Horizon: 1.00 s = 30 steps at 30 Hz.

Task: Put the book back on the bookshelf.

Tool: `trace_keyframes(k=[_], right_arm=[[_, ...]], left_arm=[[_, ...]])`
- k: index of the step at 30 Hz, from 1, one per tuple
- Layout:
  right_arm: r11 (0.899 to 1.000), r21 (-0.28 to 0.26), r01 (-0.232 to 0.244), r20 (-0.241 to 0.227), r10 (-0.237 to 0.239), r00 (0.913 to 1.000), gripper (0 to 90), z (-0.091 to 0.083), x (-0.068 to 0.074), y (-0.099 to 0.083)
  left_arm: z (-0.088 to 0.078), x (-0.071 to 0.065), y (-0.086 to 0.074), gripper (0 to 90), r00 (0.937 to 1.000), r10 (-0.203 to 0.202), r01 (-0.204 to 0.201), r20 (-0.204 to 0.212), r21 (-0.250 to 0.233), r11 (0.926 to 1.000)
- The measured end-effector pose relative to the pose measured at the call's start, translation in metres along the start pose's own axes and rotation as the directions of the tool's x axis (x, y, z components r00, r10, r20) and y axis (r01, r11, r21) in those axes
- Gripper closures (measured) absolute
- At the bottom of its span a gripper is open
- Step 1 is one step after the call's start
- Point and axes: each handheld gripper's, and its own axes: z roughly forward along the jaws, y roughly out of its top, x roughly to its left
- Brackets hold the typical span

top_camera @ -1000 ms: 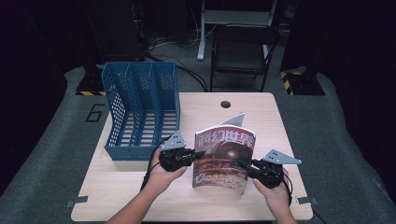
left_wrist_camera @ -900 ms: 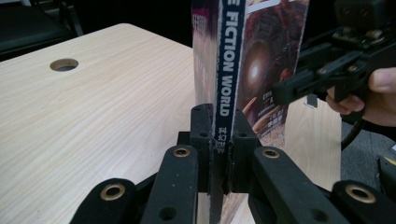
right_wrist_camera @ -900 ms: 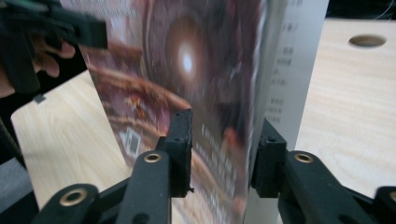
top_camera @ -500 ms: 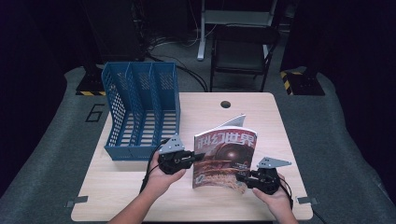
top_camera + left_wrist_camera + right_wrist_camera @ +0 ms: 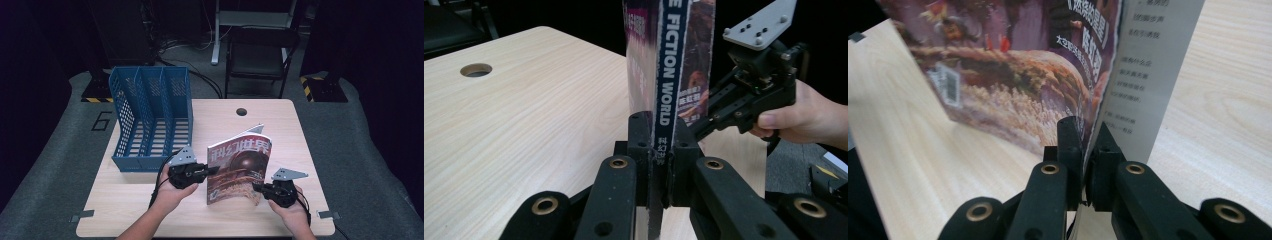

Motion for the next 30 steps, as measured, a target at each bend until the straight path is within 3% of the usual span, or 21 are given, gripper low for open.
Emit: trace_keyframes(k=[8, 12, 16, 23, 30], right_arm=[[0.998, -0.056, 0.036, 0.056, -0.033, 0.9979, 86.8, 0.007, 0.005, 0.005], [0.997, -0.062, 0.053, 0.081, -0.048, 0.9956, 86.8, 0.013, 0.006, 0.007], [0.996, -0.065, 0.054, 0.080, -0.049, 0.9956, 86.7, 0.017, 0.008, 0.008], [0.994, -0.066, 0.089, 0.070, -0.084, 0.9940, 86.5, 0.022, 0.011, 0.009], [0.994, -0.061, 0.088, 0.062, -0.084, 0.9946, 83.5, 0.021, 0.010, 0.006]], left_arm=[[-0.008, -0.012, 0.003, 83.9, 0.9987, 0.040, -0.040, 0.032, -0.006, 0.9992], [-0.010, -0.016, 0.001, 83.9, 0.9969, 0.066, -0.067, 0.042, 0.025, 0.9975], [-0.014, -0.021, -0.002, 83.9, 0.9964, 0.082, -0.083, 0.019, 0.032, 0.9960], [-0.020, -0.019, -0.006, 83.8, 0.9976, 0.070, -0.070, 0.005, 0.046, 0.9965], [-0.022, -0.021, -0.008, 82.9, 0.9971, 0.076, -0.076, 0.001, 0.095, 0.9926]])
